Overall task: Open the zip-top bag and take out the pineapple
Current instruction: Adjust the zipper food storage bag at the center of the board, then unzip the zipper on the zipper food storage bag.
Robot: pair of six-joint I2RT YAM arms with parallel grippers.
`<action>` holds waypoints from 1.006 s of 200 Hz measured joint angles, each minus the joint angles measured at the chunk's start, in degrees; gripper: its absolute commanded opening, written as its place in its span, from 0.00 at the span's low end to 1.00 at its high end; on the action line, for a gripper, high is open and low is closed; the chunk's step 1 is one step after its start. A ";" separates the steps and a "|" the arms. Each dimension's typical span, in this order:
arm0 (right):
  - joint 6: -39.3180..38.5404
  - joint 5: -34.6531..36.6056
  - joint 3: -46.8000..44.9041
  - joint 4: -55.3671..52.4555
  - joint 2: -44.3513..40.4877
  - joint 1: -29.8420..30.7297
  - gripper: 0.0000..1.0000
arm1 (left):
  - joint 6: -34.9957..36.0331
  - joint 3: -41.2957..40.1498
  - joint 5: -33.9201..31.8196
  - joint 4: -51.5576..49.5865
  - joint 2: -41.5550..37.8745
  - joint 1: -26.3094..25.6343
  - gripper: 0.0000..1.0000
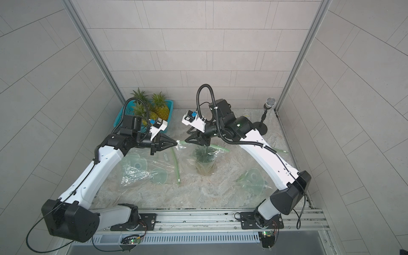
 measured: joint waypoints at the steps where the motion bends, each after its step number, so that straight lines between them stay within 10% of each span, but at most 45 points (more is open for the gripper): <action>1: -0.02 0.00 0.11 -0.02 0.09 0.07 0.44 | -0.02 0.00 0.02 0.00 0.00 0.00 0.00; 147: -0.59 -0.07 7.80 -4.72 9.55 3.41 0.27 | -0.94 -0.02 0.61 0.72 -0.28 0.00 0.00; 201: -0.37 0.59 8.74 -6.14 10.43 3.74 0.06 | -1.16 -0.02 -0.04 0.83 -0.31 0.04 0.00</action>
